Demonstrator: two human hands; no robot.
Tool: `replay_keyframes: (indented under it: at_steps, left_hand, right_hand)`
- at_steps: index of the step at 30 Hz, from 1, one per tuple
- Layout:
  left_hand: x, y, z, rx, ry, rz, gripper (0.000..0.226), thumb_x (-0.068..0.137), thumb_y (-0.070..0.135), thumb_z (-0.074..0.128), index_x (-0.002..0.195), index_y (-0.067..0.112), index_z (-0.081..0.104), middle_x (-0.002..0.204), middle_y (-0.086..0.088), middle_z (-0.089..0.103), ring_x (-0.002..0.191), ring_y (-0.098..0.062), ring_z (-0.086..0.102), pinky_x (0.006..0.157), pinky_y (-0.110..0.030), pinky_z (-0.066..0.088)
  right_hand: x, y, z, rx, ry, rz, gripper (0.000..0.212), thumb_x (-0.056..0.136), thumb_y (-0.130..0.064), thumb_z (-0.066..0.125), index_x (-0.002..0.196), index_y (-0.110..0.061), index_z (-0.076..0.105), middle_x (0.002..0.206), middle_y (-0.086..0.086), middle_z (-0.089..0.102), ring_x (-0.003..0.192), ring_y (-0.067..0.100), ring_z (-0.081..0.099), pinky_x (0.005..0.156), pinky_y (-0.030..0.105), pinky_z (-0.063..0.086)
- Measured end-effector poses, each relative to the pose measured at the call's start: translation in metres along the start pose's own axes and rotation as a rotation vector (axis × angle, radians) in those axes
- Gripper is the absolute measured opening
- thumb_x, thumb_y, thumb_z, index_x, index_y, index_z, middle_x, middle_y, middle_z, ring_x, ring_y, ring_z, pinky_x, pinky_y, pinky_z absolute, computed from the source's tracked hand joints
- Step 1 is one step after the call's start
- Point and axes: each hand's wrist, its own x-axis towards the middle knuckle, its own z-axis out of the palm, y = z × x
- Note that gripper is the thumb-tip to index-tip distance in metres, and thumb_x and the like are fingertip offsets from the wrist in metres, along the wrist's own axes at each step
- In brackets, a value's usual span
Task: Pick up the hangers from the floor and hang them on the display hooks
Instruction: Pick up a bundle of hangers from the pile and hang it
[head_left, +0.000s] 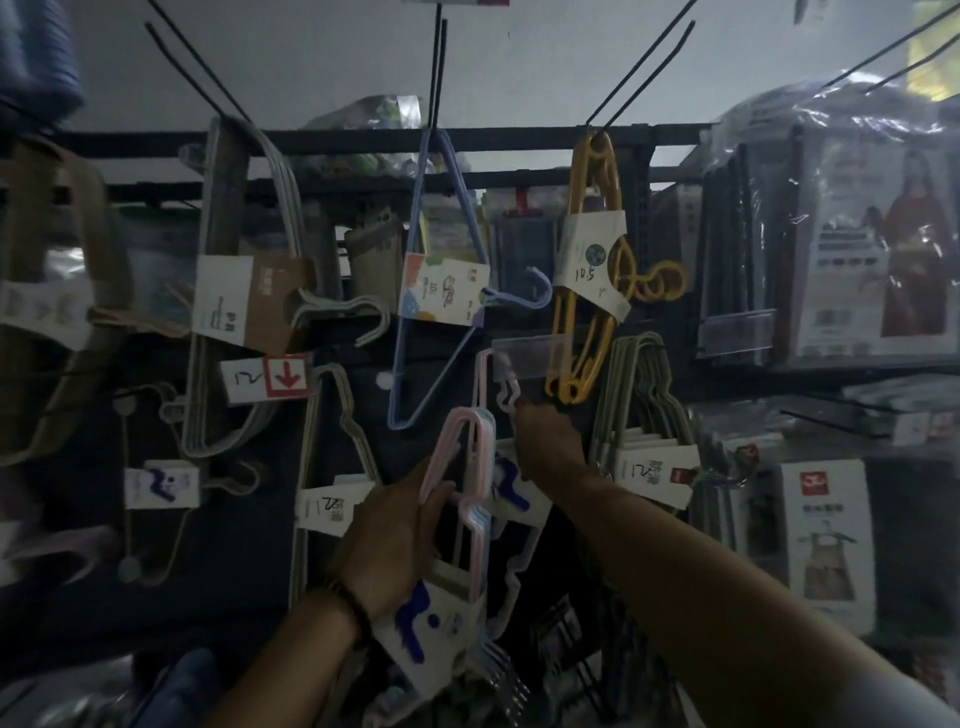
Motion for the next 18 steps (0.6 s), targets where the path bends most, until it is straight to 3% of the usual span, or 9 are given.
replay_keyframes:
  at_steps: [4, 6, 8, 10, 13, 14, 16, 18]
  left_hand:
    - [-0.001, -0.003, 0.000, -0.033, 0.037, -0.058, 0.034, 0.110, 0.042, 0.043, 0.131, 0.069, 0.042, 0.099, 0.024, 0.074, 0.081, 0.001, 0.072, 0.081, -0.028, 0.060]
    - [-0.001, -0.006, 0.003, -0.034, 0.052, -0.067, 0.033, 0.110, 0.042, 0.042, 0.133, 0.065, 0.043, 0.101, 0.023, 0.073, 0.085, 0.003, 0.071, 0.081, -0.024, 0.058]
    - [0.001, -0.008, 0.010, -0.022, 0.072, -0.074, 0.029, 0.110, 0.042, 0.041, 0.132, 0.058, 0.050, 0.097, 0.023, 0.072, 0.087, 0.003, 0.070, 0.079, -0.019, 0.055]
    - [0.005, -0.008, 0.020, -0.025, 0.097, -0.097, 0.024, 0.110, 0.042, 0.042, 0.127, 0.047, 0.058, 0.091, 0.017, 0.071, 0.084, -0.001, 0.069, 0.070, -0.014, 0.050]
    - [0.013, -0.001, 0.032, -0.053, 0.088, -0.150, 0.025, 0.111, 0.040, 0.041, 0.118, 0.032, 0.063, 0.089, 0.011, 0.070, 0.081, -0.006, 0.067, 0.059, -0.010, 0.042]
    - [0.017, 0.003, 0.034, -0.082, 0.086, -0.176, 0.023, 0.111, 0.039, 0.041, 0.112, 0.029, 0.062, 0.087, 0.010, 0.069, 0.080, -0.009, 0.066, 0.059, -0.010, 0.041]
    - [0.025, 0.010, 0.037, -0.108, 0.104, -0.222, 0.022, 0.111, 0.039, 0.044, 0.100, 0.027, 0.059, 0.083, 0.010, 0.066, 0.080, -0.015, 0.066, 0.063, -0.017, 0.044]
    - [0.035, 0.015, 0.042, -0.091, 0.101, -0.233, 0.028, 0.109, 0.045, 0.045, 0.096, 0.024, 0.058, 0.083, 0.007, 0.066, 0.084, -0.020, 0.068, 0.071, -0.029, 0.050]
  right_hand:
    - [0.011, 0.008, 0.010, -0.011, -0.084, -0.053, 0.035, 0.100, -0.011, 0.057, 0.135, -0.012, 0.054, 0.110, 0.013, 0.070, 0.095, 0.034, 0.071, 0.074, 0.047, 0.063]
    - [0.007, 0.006, -0.001, -0.027, -0.077, -0.062, 0.031, 0.102, -0.017, 0.053, 0.133, -0.014, 0.055, 0.110, 0.010, 0.069, 0.093, 0.034, 0.070, 0.071, 0.048, 0.062]
    - [-0.007, 0.002, -0.019, 0.017, 0.047, -0.074, 0.026, 0.105, -0.028, 0.042, 0.121, -0.017, 0.060, 0.101, 0.006, 0.068, 0.083, 0.031, 0.068, 0.065, 0.045, 0.059]
    - [-0.032, -0.004, -0.040, 0.229, 0.090, -0.137, 0.036, 0.109, -0.044, 0.033, 0.102, -0.021, 0.060, 0.087, 0.003, 0.066, 0.072, 0.028, 0.064, 0.059, 0.043, 0.053]
    - [-0.076, -0.008, -0.069, 0.517, -0.084, -0.283, 0.046, 0.106, -0.063, 0.029, 0.081, -0.033, 0.053, 0.071, -0.001, 0.059, 0.061, 0.022, 0.058, 0.058, 0.052, 0.050]
    - [-0.088, -0.008, -0.074, 0.493, -0.152, -0.324, 0.044, 0.105, -0.067, 0.030, 0.087, -0.035, 0.056, 0.075, -0.002, 0.061, 0.062, 0.019, 0.059, 0.059, 0.052, 0.051]
    - [-0.102, -0.006, -0.076, 0.338, -0.240, -0.366, 0.038, 0.103, -0.068, 0.038, 0.120, -0.039, 0.055, 0.088, -0.006, 0.066, 0.071, 0.018, 0.062, 0.060, 0.043, 0.052]
    - [-0.106, -0.005, -0.073, 0.202, -0.243, -0.325, 0.049, 0.106, -0.058, 0.041, 0.148, -0.034, 0.036, 0.087, -0.006, 0.058, 0.074, 0.022, 0.059, 0.062, 0.038, 0.049]
